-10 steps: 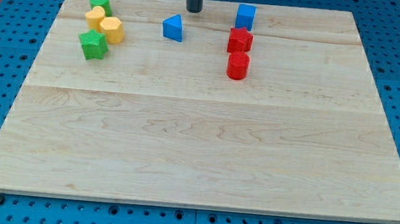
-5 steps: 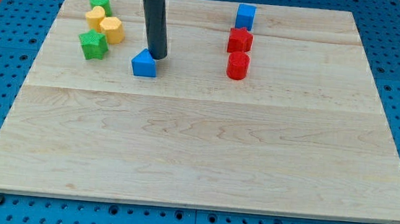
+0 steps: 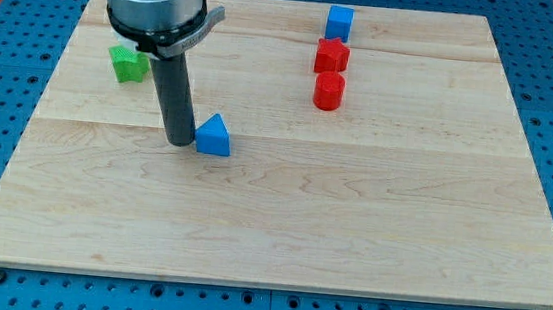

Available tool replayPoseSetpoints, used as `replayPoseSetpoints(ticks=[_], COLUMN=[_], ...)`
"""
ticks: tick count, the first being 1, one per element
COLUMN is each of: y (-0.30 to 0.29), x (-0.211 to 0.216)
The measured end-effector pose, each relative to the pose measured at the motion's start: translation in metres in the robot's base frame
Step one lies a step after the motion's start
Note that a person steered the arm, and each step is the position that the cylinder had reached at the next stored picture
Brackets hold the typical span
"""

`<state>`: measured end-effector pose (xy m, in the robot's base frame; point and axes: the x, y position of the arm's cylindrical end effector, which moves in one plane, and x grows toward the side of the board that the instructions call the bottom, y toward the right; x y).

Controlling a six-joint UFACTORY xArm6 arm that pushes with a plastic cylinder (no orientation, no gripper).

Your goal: Push blue triangle below red circle

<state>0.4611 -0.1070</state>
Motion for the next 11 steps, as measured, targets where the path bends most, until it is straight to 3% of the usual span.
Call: replayPoseSetpoints(ticks=[1,3,5,11], y=[0.023,0.057,0.017,0.126], x=[0.016,-0.018,-0.063,-0.061])
